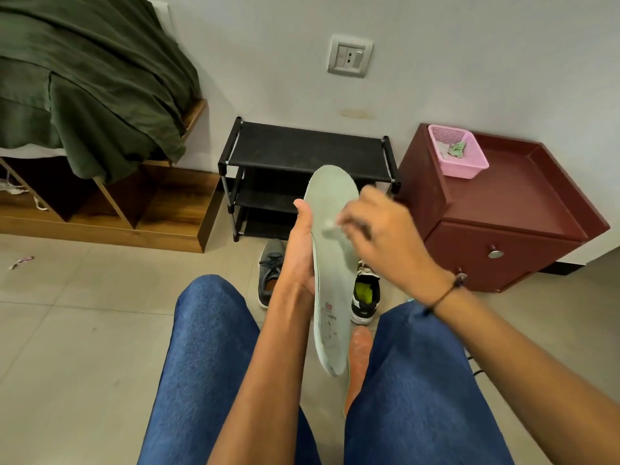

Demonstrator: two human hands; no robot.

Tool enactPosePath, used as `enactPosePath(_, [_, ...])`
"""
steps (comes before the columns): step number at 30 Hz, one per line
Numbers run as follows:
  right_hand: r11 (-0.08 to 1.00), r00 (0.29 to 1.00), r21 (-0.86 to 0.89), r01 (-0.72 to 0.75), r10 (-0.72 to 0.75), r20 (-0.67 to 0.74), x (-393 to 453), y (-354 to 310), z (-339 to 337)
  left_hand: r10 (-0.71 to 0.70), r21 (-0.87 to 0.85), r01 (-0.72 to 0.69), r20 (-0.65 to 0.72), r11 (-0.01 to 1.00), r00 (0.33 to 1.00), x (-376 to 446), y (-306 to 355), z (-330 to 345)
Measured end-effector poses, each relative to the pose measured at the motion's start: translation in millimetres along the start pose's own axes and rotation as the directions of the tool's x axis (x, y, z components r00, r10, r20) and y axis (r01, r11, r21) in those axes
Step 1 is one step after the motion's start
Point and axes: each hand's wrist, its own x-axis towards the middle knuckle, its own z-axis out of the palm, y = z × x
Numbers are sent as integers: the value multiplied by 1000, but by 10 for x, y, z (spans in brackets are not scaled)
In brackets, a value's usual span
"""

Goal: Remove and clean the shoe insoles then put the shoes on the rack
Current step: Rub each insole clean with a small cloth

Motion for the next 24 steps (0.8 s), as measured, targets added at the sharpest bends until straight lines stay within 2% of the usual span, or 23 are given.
enactPosePath(1, [996, 995, -59, 71, -67, 77, -114, -63, 48, 1, 2, -1, -10, 1000, 1000, 3, -6, -3])
enactPosePath(3, [973, 980, -188, 134, -102, 171, -194, -60, 122, -14, 0, 14, -36, 1000, 999, -7, -8, 19])
enactPosePath(5, [952, 983, -276, 130, -86, 163, -119, 52, 134, -33, -34, 31, -53, 999, 998, -11, -19, 49])
enactPosePath(8, [946, 989, -302, 119, -87, 117, 52, 201, 147, -38, -37, 37, -29, 999, 999, -13, -21, 96])
enactPosePath(12, [976, 997, -219, 7, 9, 71, 263, 289, 193, -28, -11, 28, -29, 1000, 999, -15, -20, 105])
enactPosePath(15, [971, 993, -215, -101, 112, 38, 431, 378, 196, -74, -15, 74, -7, 997, 997, -42, 2, 95])
enactPosePath(19, [960, 960, -87, -265, 254, -119, 564, 447, 46, -106, -45, 106, 15, 993, 994, -51, 43, 46])
enactPosePath(21, [980, 966, -27, -199, 192, -171, 542, 346, -12, -88, -52, 89, 5, 995, 996, -34, 69, 40])
enactPosePath(24, [999, 1000, 50, 12, -12, -5, 382, 141, 44, -44, -38, 42, -46, 998, 998, -25, 61, 97])
